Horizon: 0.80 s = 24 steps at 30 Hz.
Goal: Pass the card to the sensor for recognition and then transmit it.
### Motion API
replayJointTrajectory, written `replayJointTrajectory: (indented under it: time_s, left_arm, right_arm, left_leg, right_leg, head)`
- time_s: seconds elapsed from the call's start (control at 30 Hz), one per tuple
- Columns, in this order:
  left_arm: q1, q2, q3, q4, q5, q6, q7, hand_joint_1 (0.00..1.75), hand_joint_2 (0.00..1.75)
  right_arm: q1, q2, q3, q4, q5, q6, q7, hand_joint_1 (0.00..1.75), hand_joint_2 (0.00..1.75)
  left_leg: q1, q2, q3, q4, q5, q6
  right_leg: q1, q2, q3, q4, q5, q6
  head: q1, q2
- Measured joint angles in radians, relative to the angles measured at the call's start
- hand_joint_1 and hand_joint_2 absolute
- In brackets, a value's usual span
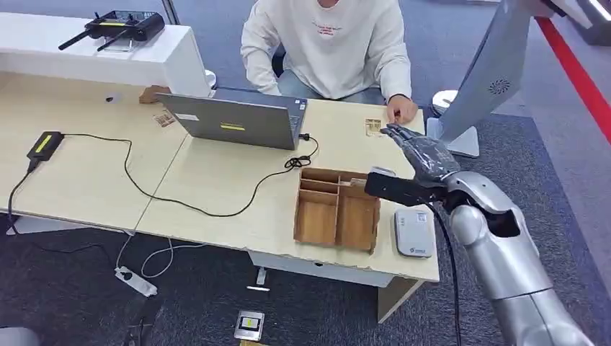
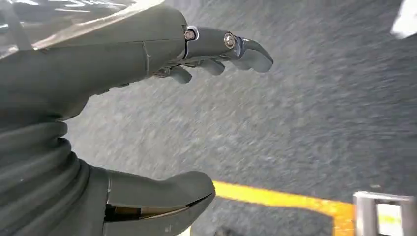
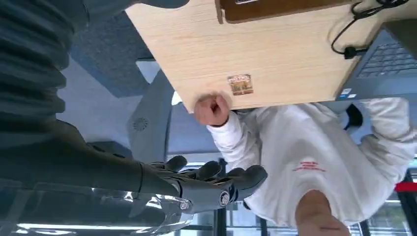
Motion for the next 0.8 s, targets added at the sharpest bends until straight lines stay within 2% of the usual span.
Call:
replayJointTrajectory:
  time_s: [0.17, 0.23, 0.37, 0.43, 0.6, 0.7, 0.8]
  left_arm:
    - [0.002, -0.016, 0.073, 0.014, -0.032, -0.019, 0.0, 0.0, 1.75]
    - [0.009, -0.025, 0.107, 0.013, -0.089, -0.042, 0.021, 0.0, 1.75]
    - [0.023, -0.051, 0.204, 0.004, -0.254, -0.13, 0.009, 0.0, 1.75]
    - [0.024, -0.068, 0.263, 0.004, -0.341, -0.171, -0.012, 0.0, 1.75]
    - [0.016, -0.117, 0.441, 0.011, -0.545, -0.262, -0.111, 0.0, 1.75]
    - [0.004, -0.147, 0.542, 0.02, -0.643, -0.305, -0.15, 0.0, 1.75]
    - [-0.002, -0.181, 0.628, 0.024, -0.691, -0.336, -0.16, 0.0, 1.75]
  right_arm:
    - [-0.002, -0.009, -0.008, 0.003, 0.001, 0.001, -0.004, 0.0, 1.75]
    - [0.0, -0.008, -0.008, 0.0, 0.011, 0.005, 0.016, 0.0, 1.75]
    - [0.016, -0.002, -0.016, -0.018, 0.021, 0.008, 0.035, 0.0, 1.75]
    - [0.016, -0.002, -0.018, -0.029, 0.025, 0.005, 0.027, 0.0, 1.75]
    - [0.013, 0.006, -0.021, -0.056, 0.037, -0.008, -0.015, 0.0, 1.75]
    - [0.018, 0.046, -0.013, -0.054, 0.073, -0.029, -0.003, 0.0, 1.75]
    - [0.019, 0.095, 0.003, -0.028, 0.082, -0.075, -0.005, 0.0, 1.75]
  left_leg:
    - [0.0, 0.001, 0.0, 0.0, 0.0, 0.0]
    - [0.0, 0.001, 0.0, 0.0, 0.0, 0.0]
    - [0.0, 0.0, 0.0, 0.0, 0.0, 0.0]
    - [0.0, 0.0, 0.0, 0.0, 0.0, 0.0]
    - [0.0, 0.001, 0.0, 0.0, 0.0, 0.0]
    - [0.0, 0.001, 0.0, 0.0, 0.0, 0.0]
    - [0.001, 0.0, 0.0, -0.001, 0.0, 0.0]
  right_leg:
    - [0.0, 0.0, 0.0, 0.0, 0.0, 0.0]
    - [0.0, 0.0, 0.0, 0.0, 0.0, 0.0]
    - [0.0, 0.0, -0.001, 0.0, 0.0, 0.0]
    - [0.0, 0.0, -0.001, 0.0, 0.0, 0.0]
    - [0.0, 0.0, 0.0, 0.0, 0.0, 0.0]
    - [0.0, 0.0, 0.0, 0.0, 0.0, 0.0]
    - [0.001, 0.0, 0.0, 0.0, 0.0, 0.0]
  head:
    - [0.0, 0.0]
    - [0.0, 0.0]
    - [0.0, 0.0]
    - [0.0, 0.0]
    - [0.0, 0.0]
    - [0.0, 0.0]
    - [0.0, 0.0]
